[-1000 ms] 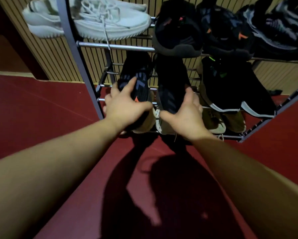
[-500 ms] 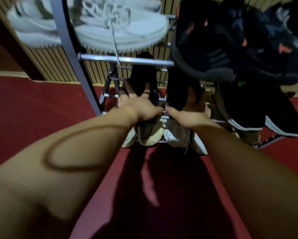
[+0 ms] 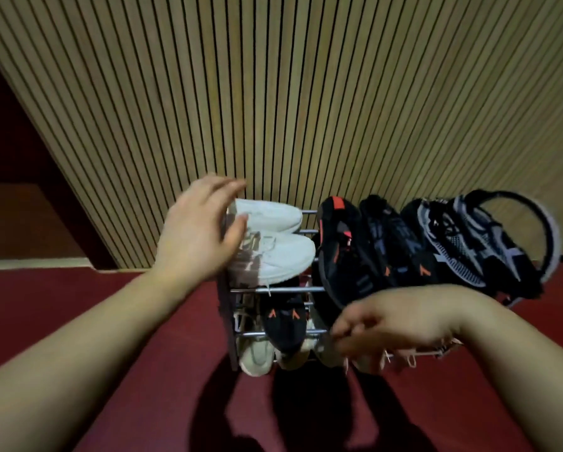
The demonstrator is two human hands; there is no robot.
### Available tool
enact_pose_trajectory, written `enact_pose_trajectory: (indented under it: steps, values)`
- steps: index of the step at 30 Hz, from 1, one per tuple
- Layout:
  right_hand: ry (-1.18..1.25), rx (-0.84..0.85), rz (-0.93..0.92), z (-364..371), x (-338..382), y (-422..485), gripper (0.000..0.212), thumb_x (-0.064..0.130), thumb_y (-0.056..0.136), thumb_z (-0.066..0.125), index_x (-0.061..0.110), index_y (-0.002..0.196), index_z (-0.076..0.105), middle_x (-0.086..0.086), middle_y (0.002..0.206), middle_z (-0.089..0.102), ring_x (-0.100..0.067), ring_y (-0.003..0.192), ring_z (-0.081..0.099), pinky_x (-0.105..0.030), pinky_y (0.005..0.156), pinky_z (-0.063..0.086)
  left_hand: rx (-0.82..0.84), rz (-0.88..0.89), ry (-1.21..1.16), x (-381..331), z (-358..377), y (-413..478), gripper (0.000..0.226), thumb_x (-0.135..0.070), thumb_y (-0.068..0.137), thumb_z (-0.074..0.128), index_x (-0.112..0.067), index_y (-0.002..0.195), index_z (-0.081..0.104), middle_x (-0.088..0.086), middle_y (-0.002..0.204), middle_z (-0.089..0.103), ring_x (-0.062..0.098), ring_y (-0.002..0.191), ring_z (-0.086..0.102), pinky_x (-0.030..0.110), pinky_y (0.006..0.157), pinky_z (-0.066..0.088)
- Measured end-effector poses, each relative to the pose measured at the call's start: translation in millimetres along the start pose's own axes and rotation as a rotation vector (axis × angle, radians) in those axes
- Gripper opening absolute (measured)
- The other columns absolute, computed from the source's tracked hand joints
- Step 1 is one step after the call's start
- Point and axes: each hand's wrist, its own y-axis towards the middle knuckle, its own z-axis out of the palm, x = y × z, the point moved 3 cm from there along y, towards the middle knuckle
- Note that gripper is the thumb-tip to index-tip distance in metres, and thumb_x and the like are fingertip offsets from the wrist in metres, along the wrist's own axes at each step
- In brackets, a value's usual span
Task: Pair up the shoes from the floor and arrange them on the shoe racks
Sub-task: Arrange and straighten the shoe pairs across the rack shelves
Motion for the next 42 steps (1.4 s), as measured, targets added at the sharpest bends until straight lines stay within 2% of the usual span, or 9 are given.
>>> enact_pose_trajectory:
  steps: [2, 4, 6, 10, 14, 25, 34, 37, 42]
  values:
    - [-0.084, -0.244, -0.048, -23, 21, 12, 0.044, 0.048, 0.088, 0.058, 0.026, 0.126, 0.052, 0.002, 0.104, 0.06, -0.01, 0.083, 0.058, -0.016, 0.073, 0.047, 0.139, -0.202, 0.08, 24, 14, 21, 0.059, -0.041, 0.094, 0.045, -0.012, 0.144, 0.035, 0.011, 0.148, 0.037, 0.033, 0.142, 0.022, 0.043, 0.116, 0.019]
    - [-0.206, -0.514, -0.057, -40, 32, 38, 0.073, 0.053, 0.082, 0.063, 0.026, 0.143, 0.034, 0.0, 0.133, 0.05, -0.015, 0.117, 0.051, -0.027, 0.1, 0.04, 0.339, -0.286, 0.141, 33, 37, 30, 0.062, -0.042, 0.098, 0.037, -0.012, 0.15, 0.019, 0.009, 0.157, 0.016, 0.032, 0.145, 0.005, 0.044, 0.117, 0.009]
    - [-0.343, -0.626, 0.004, -48, 33, 71, 0.095, 0.061, 0.076, 0.064, 0.028, 0.15, 0.014, -0.007, 0.149, 0.03, -0.027, 0.135, 0.031, -0.038, 0.111, 0.028, 0.44, -0.291, 0.17, 30, 56, 34, 0.061, -0.042, 0.1, 0.028, -0.013, 0.151, 0.012, 0.007, 0.159, 0.005, 0.031, 0.146, -0.001, 0.044, 0.116, 0.006]
    - [-0.459, -0.592, 0.11, -54, 18, 119, 0.114, 0.071, 0.068, 0.063, 0.03, 0.15, -0.004, -0.013, 0.157, 0.01, -0.031, 0.144, 0.009, -0.044, 0.116, 0.005, 0.321, -0.323, 0.177, 25, 74, 30, 0.057, -0.041, 0.101, 0.024, -0.013, 0.15, 0.017, 0.002, 0.159, 0.009, 0.026, 0.146, -0.003, 0.037, 0.117, 0.001]
    - [-0.507, -0.555, 0.035, -59, 10, 148, 0.121, 0.074, 0.064, 0.064, 0.032, 0.149, -0.012, -0.015, 0.158, 0.006, -0.028, 0.146, 0.005, -0.049, 0.116, -0.007, 0.112, -0.321, 0.152, 25, 80, 18, 0.056, -0.039, 0.1, 0.02, -0.013, 0.15, 0.02, 0.001, 0.159, 0.009, 0.02, 0.147, 0.0, 0.031, 0.117, 0.006]
    - [-0.658, -0.706, -0.118, -100, 6, 115, 0.105, 0.074, 0.062, 0.064, 0.03, 0.146, 0.02, -0.007, 0.131, 0.035, -0.026, 0.126, 0.031, -0.044, 0.107, 0.015, 0.082, -0.348, 0.176, 26, 85, 17, 0.062, -0.045, 0.097, 0.018, -0.012, 0.148, 0.026, 0.003, 0.155, 0.025, 0.018, 0.146, 0.009, 0.032, 0.118, 0.01]
    - [-0.636, -0.509, 0.294, -127, -58, 63, 0.11, 0.064, 0.065, 0.07, 0.035, 0.149, 0.005, -0.006, 0.152, 0.019, -0.028, 0.142, 0.01, -0.053, 0.113, 0.002, 0.092, -0.349, 0.194, 26, 85, 17, 0.057, -0.043, 0.1, 0.024, -0.013, 0.148, 0.028, 0.002, 0.155, 0.025, 0.018, 0.146, 0.009, 0.033, 0.118, 0.012]
    - [-0.524, -0.51, 0.167, -111, -36, 79, 0.115, 0.061, 0.067, 0.071, 0.034, 0.15, -0.005, -0.002, 0.158, 0.006, -0.023, 0.146, -0.001, -0.052, 0.114, -0.006, 0.075, -0.337, 0.199, 24, 84, 17, 0.055, -0.043, 0.1, 0.027, -0.013, 0.147, 0.032, 0.004, 0.154, 0.028, 0.021, 0.145, 0.013, 0.033, 0.117, 0.013]
    - [-0.643, -0.603, 0.024, -82, 15, 119, 0.111, 0.064, 0.068, 0.069, 0.031, 0.15, 0.002, -0.006, 0.155, 0.016, -0.026, 0.144, 0.008, -0.054, 0.113, -0.009, 0.083, -0.338, 0.2, 25, 84, 16, 0.054, -0.043, 0.099, 0.03, -0.019, 0.146, 0.033, 0.003, 0.154, 0.027, 0.021, 0.146, 0.011, 0.036, 0.117, 0.015]
